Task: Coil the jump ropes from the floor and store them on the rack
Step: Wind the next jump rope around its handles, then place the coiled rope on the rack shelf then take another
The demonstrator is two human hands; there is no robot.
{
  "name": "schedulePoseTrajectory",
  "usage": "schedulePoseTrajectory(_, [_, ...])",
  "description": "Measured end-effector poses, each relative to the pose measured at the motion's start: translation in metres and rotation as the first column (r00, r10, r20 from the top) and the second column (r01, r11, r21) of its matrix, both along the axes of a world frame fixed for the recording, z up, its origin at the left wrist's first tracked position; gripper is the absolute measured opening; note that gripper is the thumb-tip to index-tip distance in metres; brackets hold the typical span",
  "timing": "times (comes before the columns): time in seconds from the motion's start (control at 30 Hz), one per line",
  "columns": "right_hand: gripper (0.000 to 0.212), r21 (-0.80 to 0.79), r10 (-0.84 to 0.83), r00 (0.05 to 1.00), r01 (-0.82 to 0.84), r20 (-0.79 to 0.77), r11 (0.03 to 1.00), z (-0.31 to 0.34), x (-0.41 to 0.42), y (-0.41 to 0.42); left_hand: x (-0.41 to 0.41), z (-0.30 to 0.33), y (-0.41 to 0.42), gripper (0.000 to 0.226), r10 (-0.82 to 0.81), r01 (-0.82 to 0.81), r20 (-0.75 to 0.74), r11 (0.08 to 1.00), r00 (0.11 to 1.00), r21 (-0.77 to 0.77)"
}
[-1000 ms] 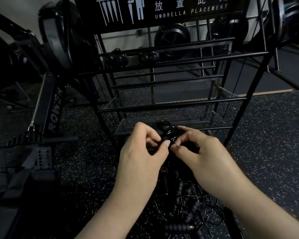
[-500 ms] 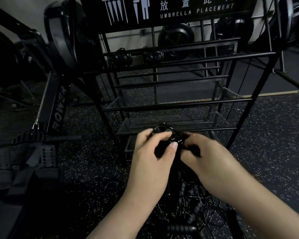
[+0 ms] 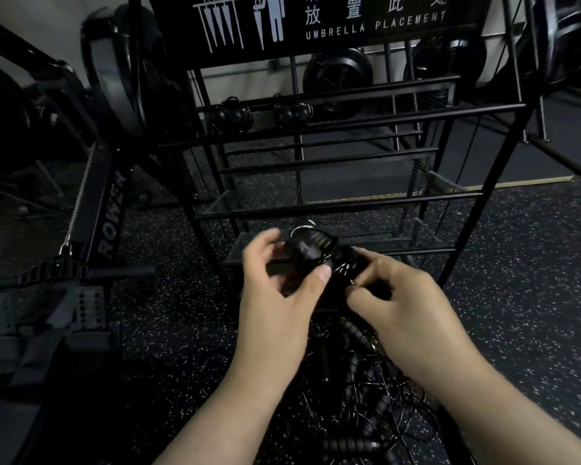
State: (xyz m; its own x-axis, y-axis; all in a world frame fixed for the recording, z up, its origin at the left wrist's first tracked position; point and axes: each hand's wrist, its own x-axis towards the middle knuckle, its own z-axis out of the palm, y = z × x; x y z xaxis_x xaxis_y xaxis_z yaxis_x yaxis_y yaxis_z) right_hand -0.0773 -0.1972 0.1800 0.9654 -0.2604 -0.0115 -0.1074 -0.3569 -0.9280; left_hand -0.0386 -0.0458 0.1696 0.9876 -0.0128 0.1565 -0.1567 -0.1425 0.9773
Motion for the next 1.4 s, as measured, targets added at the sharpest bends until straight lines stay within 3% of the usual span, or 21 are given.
schedulePoseTrajectory(0.07, [0.015, 0.043, -0.039, 0.999, 0.038, 0.025, 0.998, 0.001, -0.001, 0.0, 0.002, -0.003, 0.002, 0.079, -0.07, 0.041, -0.138, 0.978, 0.988, -0.203])
schedulePoseTrajectory(0.2, [0.012, 0.019, 0.01, 0.999, -0.011, 0.05, 1.0, -0.006, -0.001, 0.012, 0.0, -0.012, -0.002, 0.08, -0.25, 0.081, -0.401, 0.916, 0.881, -0.393])
schedulePoseTrajectory(0.4, [0.056, 0.033, 0.104, 0.994, -0.104, -0.029, 0.994, -0.006, 0.002, 0.008, 0.008, -0.003, 0.006, 0.054, -0.309, 0.09, -0.412, 0.878, 0.857, -0.47])
schedulePoseTrajectory(0.6, [0.049, 0.128, 0.159, 0.986, -0.151, -0.057, 0.98, -0.009, 0.003, 0.007, 0.01, 0.001, 0.006, 0.053, -0.318, 0.112, -0.459, 0.9, 0.83, -0.421])
schedulePoseTrajectory(0.67, [0.034, 0.331, 0.194, 0.978, -0.159, -0.075, 0.93, -0.005, 0.003, 0.009, 0.011, 0.008, 0.007, 0.048, -0.305, 0.076, -0.468, 0.891, 0.829, -0.447])
schedulePoseTrajectory(0.73, [0.027, 0.565, 0.216, 0.971, -0.123, -0.101, 0.816, -0.002, 0.002, 0.011, 0.014, 0.012, 0.01, 0.047, -0.299, 0.037, -0.487, 0.877, 0.821, -0.478])
schedulePoseTrajectory(0.83, [0.029, 0.711, 0.233, 0.967, -0.092, -0.104, 0.697, 0.0, 0.003, 0.012, 0.019, 0.012, 0.014, 0.055, -0.312, 0.019, -0.493, 0.859, 0.812, -0.512])
schedulePoseTrajectory(1.03, [0.027, 0.752, 0.166, 0.985, -0.072, -0.05, 0.655, 0.008, 0.0, 0.016, 0.028, 0.014, 0.019, 0.077, -0.345, 0.117, -0.443, 0.877, 0.827, -0.466])
schedulePoseTrajectory(1.23, [0.027, 0.704, 0.059, 0.998, -0.049, 0.011, 0.708, 0.039, 0.014, 0.005, 0.062, 0.023, 0.02, 0.064, -0.156, 0.055, -0.373, 0.962, 0.914, -0.267])
schedulePoseTrajectory(1.4, [0.03, 0.634, -0.039, 0.994, -0.035, 0.102, 0.773, 0.085, 0.067, -0.017, 0.096, 0.043, 0.024, 0.027, -0.108, 0.025, -0.312, 0.965, 0.944, -0.262])
